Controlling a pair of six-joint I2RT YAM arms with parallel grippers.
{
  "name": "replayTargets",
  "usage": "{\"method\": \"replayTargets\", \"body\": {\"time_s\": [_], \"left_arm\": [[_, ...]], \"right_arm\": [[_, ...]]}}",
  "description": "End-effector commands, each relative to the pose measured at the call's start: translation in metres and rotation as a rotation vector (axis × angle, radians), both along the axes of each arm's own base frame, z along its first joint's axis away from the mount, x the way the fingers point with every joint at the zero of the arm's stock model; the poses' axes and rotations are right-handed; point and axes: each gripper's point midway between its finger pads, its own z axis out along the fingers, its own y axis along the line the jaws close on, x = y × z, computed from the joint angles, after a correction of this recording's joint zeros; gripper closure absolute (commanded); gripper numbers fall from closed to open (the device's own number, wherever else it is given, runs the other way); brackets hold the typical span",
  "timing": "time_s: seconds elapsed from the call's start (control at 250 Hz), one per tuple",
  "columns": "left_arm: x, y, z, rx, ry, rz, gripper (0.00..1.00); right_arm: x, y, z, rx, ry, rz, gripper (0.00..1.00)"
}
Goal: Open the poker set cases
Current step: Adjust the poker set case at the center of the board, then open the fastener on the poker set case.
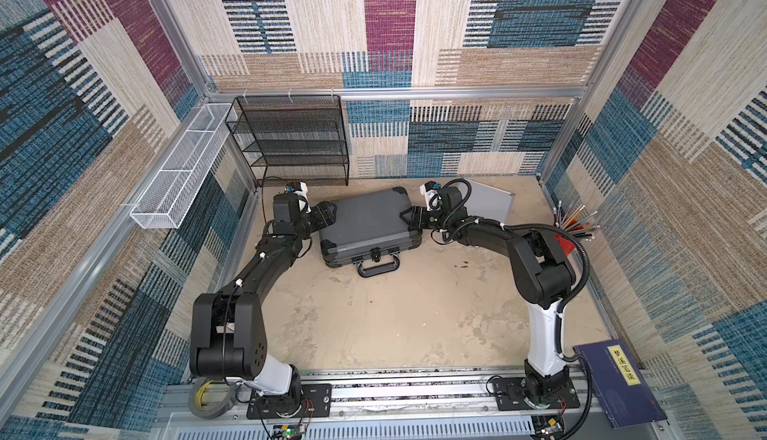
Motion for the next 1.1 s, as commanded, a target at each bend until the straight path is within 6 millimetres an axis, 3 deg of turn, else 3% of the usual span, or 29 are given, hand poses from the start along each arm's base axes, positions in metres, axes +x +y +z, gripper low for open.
{"method": "replayTargets", "body": {"time_s": [0.0,0.308,0.544,0.772,1.096], "left_arm": [[-0.011,-0.014,0.004,0.009,0.013,-0.082,0.23],[-0.026,-0.064,-0.024,0.1,0.056,-0.213,0.25],[-0.032,-0.086,-0.045,0.14,0.096,-0.266,0.32],[-0.042,-0.086,-0.071,0.129,0.168,-0.278,0.45],[-0.056,-0.084,-0.107,0.118,0.253,-0.274,0.65]], "right_arm": [[-0.028,0.003,-0.018,-0.021,0.13,0.065,0.24],[-0.017,-0.017,0.011,-0.129,0.03,0.008,0.22],[-0.023,-0.026,0.04,-0.177,-0.044,0.009,0.23],[-0.059,-0.005,0.053,-0.123,-0.08,0.133,0.27],[-0.103,0.042,0.049,-0.056,-0.084,0.291,0.29]]}}
